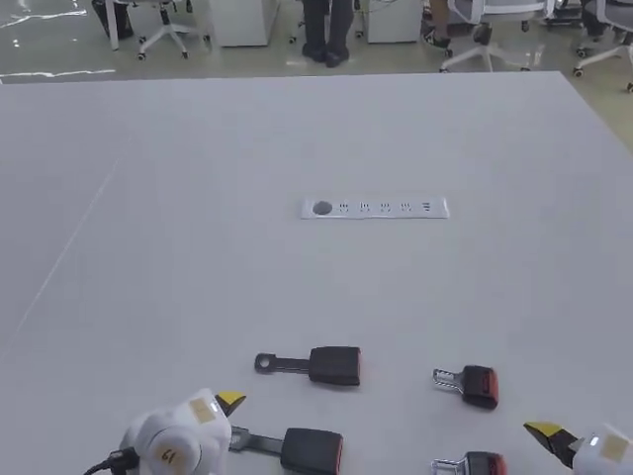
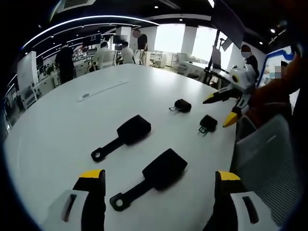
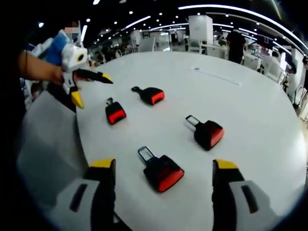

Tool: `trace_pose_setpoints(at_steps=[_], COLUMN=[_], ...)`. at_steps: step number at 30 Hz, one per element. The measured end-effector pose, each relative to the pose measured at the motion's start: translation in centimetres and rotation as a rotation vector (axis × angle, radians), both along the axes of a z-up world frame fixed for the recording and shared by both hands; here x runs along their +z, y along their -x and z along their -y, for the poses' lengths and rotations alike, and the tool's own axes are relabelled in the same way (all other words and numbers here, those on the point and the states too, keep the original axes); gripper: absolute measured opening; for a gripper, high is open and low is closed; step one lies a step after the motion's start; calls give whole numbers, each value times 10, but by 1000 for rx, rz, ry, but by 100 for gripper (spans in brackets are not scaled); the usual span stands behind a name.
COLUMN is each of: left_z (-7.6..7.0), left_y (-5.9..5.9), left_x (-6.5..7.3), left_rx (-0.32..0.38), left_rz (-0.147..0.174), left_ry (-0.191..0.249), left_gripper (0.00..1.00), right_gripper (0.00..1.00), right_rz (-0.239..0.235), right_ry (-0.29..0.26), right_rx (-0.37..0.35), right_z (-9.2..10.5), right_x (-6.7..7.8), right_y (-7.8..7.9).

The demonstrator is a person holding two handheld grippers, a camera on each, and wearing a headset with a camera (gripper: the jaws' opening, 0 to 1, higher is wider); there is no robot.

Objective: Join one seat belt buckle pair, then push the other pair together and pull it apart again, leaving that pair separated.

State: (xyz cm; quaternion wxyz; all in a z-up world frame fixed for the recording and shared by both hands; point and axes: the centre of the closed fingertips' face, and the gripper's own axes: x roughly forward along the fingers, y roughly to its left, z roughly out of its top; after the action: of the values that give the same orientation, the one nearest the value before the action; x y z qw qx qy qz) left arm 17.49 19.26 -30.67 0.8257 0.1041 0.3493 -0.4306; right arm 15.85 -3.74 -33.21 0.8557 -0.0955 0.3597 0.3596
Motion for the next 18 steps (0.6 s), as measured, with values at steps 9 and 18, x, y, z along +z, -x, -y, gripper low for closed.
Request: trace_pose_setpoints(at_steps=[9,18], left_z=[-3,5], left_y=[-5,-3], left_x=[-23,-40], left_rx=[-112,-328], left_rz=[-12,10], left_ry=[-77,-188], left_gripper=[88,77], right_gripper=[80,75], right_rz=[-38,-83], right_ry=[27,37], right_rx=[117,242], right_z=[-4,-8], right_x=[-14,-24], right_y=[2,5])
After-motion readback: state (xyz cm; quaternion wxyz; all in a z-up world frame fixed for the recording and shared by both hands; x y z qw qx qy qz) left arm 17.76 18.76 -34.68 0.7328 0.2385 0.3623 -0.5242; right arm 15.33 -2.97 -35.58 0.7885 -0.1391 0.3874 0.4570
